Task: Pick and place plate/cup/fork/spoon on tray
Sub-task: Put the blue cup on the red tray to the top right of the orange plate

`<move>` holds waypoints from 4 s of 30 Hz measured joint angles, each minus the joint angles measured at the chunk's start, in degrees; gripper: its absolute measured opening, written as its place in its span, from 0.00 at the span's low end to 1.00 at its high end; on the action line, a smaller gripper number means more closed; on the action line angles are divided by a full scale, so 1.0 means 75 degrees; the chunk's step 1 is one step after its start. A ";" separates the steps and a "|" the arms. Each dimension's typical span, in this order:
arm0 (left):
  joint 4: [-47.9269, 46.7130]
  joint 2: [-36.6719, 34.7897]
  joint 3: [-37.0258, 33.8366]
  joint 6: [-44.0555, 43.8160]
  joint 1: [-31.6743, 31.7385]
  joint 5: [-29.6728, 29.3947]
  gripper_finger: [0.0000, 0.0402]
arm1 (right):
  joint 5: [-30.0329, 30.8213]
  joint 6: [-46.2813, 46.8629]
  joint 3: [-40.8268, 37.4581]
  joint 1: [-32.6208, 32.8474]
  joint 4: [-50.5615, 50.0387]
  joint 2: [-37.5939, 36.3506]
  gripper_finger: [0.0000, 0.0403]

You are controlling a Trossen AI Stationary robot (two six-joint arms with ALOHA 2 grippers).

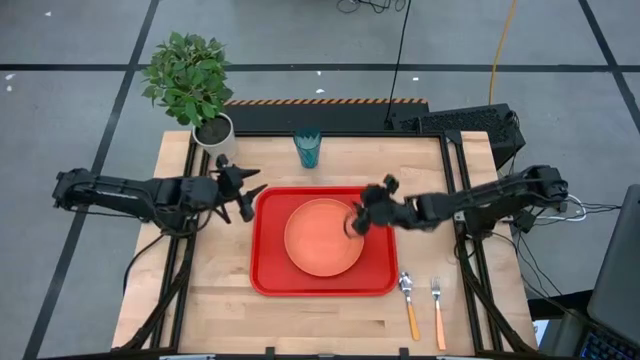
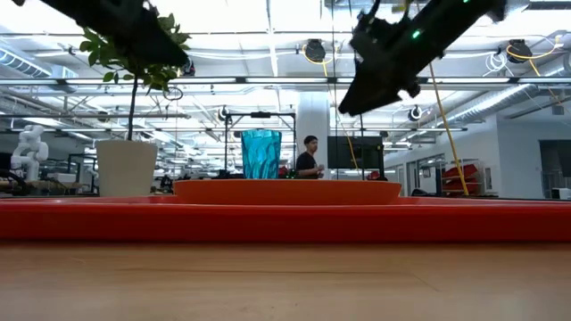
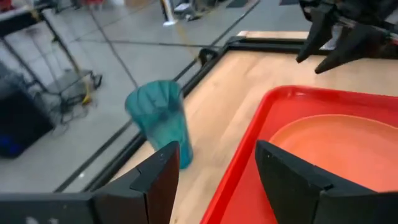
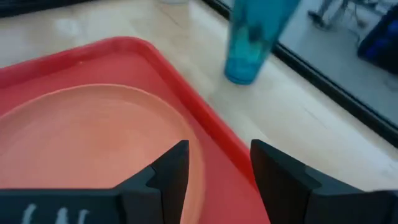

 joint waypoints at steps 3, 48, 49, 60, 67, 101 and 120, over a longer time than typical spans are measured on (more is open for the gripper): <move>-0.0219 0.0152 0.0001 -0.0330 0.0231 0.0119 0.53 | -0.0745 -0.0091 0.0000 -0.0551 -0.0028 0.0009 0.41; -0.0606 0.2404 0.1575 0.2328 0.1983 0.1152 0.53 | -0.2070 0.0064 -0.0507 -0.1362 -0.0991 -0.0038 0.41; -0.0913 0.2497 0.1896 0.2349 0.2069 0.1387 0.53 | -0.2071 0.0047 -0.0507 -0.1359 -0.0969 -0.0038 0.41; -0.5044 0.4560 0.5615 0.3078 0.3375 0.2895 0.53 | -0.2095 -0.0250 -0.0507 -0.1362 -0.0748 -0.0038 0.41; -0.5223 0.5427 0.6399 0.4418 0.3734 0.3984 0.53 | -0.2487 -0.0621 -0.0507 -0.1359 -0.0569 -0.0038 0.41; -0.7836 0.8497 1.0328 0.5418 0.4535 0.4234 0.53 | -0.2487 -0.1077 -0.0507 -0.1709 -0.0591 -0.0038 0.41; -0.7960 0.8616 1.0364 0.4983 0.4506 0.4517 0.53 | -0.2490 -0.1357 -0.0507 -0.1712 -0.0300 -0.0041 0.41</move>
